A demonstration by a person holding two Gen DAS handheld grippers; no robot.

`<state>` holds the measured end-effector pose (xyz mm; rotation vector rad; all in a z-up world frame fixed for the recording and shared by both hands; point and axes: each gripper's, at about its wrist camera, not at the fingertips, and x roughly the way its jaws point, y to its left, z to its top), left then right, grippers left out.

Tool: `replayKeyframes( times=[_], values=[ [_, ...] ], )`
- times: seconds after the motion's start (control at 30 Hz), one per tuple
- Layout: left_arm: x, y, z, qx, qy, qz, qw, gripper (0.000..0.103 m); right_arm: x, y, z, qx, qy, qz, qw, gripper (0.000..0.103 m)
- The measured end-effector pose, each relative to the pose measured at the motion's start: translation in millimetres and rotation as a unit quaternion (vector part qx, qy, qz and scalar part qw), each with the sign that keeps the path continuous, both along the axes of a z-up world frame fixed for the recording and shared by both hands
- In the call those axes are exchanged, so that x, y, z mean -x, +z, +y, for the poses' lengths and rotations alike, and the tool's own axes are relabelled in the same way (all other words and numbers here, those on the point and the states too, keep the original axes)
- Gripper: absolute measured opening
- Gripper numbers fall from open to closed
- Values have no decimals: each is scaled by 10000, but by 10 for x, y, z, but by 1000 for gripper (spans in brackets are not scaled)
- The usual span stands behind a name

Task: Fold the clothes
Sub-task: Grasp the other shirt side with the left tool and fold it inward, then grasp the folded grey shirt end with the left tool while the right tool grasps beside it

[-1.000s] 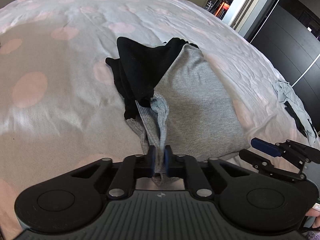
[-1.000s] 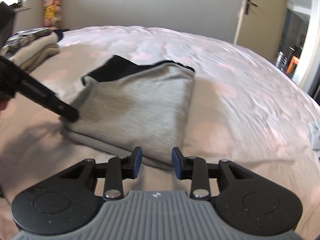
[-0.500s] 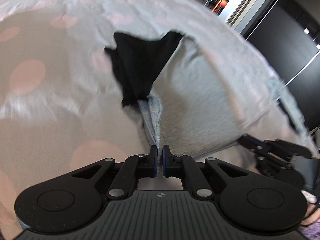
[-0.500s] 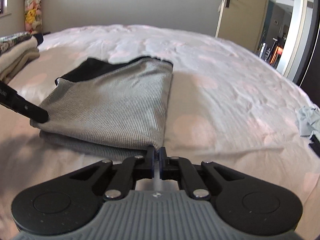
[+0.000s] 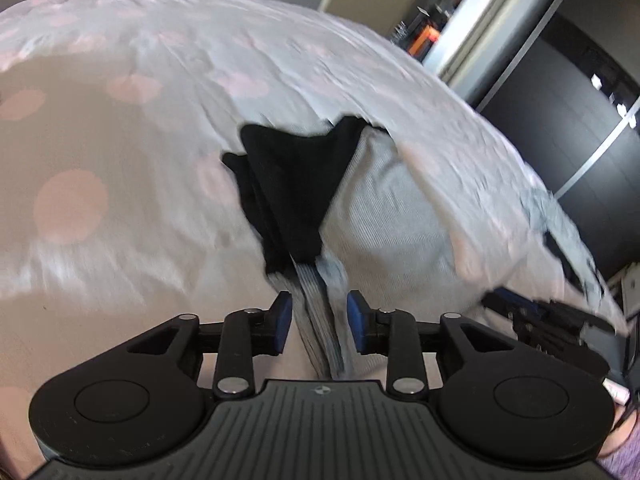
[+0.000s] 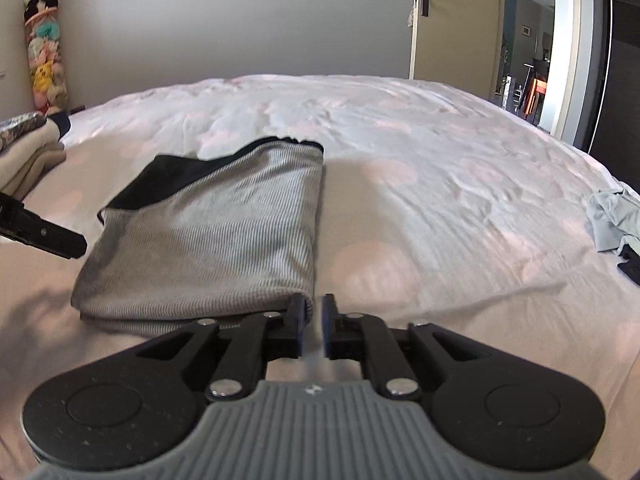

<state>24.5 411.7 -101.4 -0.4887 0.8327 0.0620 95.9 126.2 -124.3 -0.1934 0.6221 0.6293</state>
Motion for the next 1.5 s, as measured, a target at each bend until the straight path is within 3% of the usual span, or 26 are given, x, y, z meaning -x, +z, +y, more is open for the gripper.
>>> replayKeyframes(
  times=[0.1, 0.2, 0.37, 0.47, 0.53, 0.6, 0.8, 0.97, 1.0, 1.13, 1.17, 1.2, 1.27, 1.3, 1.33, 1.5],
  values=[
    [-84, -31, 165, 135, 479, -16, 9988, 38, -125, 99, 38, -101, -42, 12, 9999, 25],
    [-183, -69, 259, 160, 742, 3, 9971, 46, -283, 167, 68, -93, -3, 266, 9996, 38],
    [-390, -109, 379, 152, 1106, 2, 9937, 55, -536, 207, 58, -416, 115, 798, 9959, 38],
    [-572, -162, 482, 214, 1156, 42, 9931, 56, -705, 233, 59, -728, 187, 1119, 9909, 42],
    [-670, -216, 543, 258, 1264, 214, 9914, 56, -836, 241, 85, -950, 236, 1384, 9855, 55],
    [-736, -276, 571, 366, 1251, 244, 9912, 56, -1008, 219, 177, -1154, 293, 1723, 9778, 61],
    [-870, -379, 620, 585, 1268, 163, 9901, 59, -1484, 19, 409, -1336, 300, 2282, 9639, 61],
    [-1012, -434, 708, 847, 1302, 23, 9879, 57, -1950, -173, 454, -1801, 195, 2723, 9450, 60],
    [-1045, -442, 725, 881, 1320, -10, 9873, 56, -2058, -208, 465, -1909, 152, 2815, 9402, 60],
    [-1174, -470, 773, 958, 1312, -39, 9867, 29, -2482, -335, 533, -2291, 7, 3150, 9210, 50],
    [-1201, -480, 780, 973, 1292, -14, 9868, 22, -2559, -360, 564, -2345, 42, 3225, 9171, 46],
    [-1220, -490, 782, 966, 1282, 3, 9870, 21, -2617, -377, 599, -2358, 72, 3268, 9152, 36],
    [-1233, -504, 764, 892, 1255, 15, 9881, 18, -2698, -368, 660, -2319, 94, 3178, 9193, 29],
    [-1239, -510, 755, 854, 1242, 21, 9886, 18, -2730, -353, 690, -2288, 144, 3095, 9228, 16],
    [-1243, -511, 744, 806, 1230, 26, 9891, 17, -2751, -322, 733, -2212, 202, 2971, 9286, 12],
    [-1253, -506, 715, 682, 1213, 60, 9902, 17, -2780, -104, 968, -1868, 569, 2240, 9548, 8]
  ],
)
